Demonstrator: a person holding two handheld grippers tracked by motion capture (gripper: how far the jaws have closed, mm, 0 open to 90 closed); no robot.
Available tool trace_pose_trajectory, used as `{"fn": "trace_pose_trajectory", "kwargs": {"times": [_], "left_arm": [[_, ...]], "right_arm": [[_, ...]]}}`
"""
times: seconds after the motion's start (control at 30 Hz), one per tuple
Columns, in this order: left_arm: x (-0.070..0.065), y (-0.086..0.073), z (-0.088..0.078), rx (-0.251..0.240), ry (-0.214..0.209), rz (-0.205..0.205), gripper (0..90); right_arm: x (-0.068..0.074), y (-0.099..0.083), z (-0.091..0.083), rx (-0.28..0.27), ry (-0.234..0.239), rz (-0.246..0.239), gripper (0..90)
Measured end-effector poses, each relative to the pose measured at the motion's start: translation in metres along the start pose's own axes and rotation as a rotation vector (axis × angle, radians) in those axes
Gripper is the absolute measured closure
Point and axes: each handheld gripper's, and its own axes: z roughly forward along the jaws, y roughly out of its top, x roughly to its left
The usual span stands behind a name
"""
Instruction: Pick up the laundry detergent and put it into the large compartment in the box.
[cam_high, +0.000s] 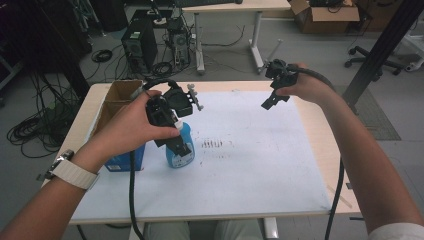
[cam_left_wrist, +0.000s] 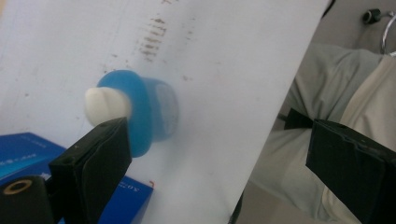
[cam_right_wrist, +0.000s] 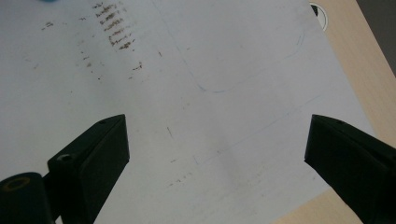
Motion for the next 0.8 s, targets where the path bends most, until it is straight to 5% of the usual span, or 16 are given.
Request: {"fn": "trace_pose_trajectory", "kwargs": {"times": [0.2,0.43,0.8], "left_arm": [[0.011,0.002,-0.003,0.014,0.054,-0.079,7.1],[0.022,0.0,-0.002,0.016,0.065,-0.133,6.7],[0.036,0.002,0.01,0.035,0.077,-0.163,6.8]], "right_arm": [[0.002,0.002,0.0,-0.004,0.002,-0.006,6.6],[0.002,0.002,0.0,-0.002,0.0,-0.007,6.6],[0.002,0.002,0.0,-0.005,-0.005,-0.007,6.6]]}}
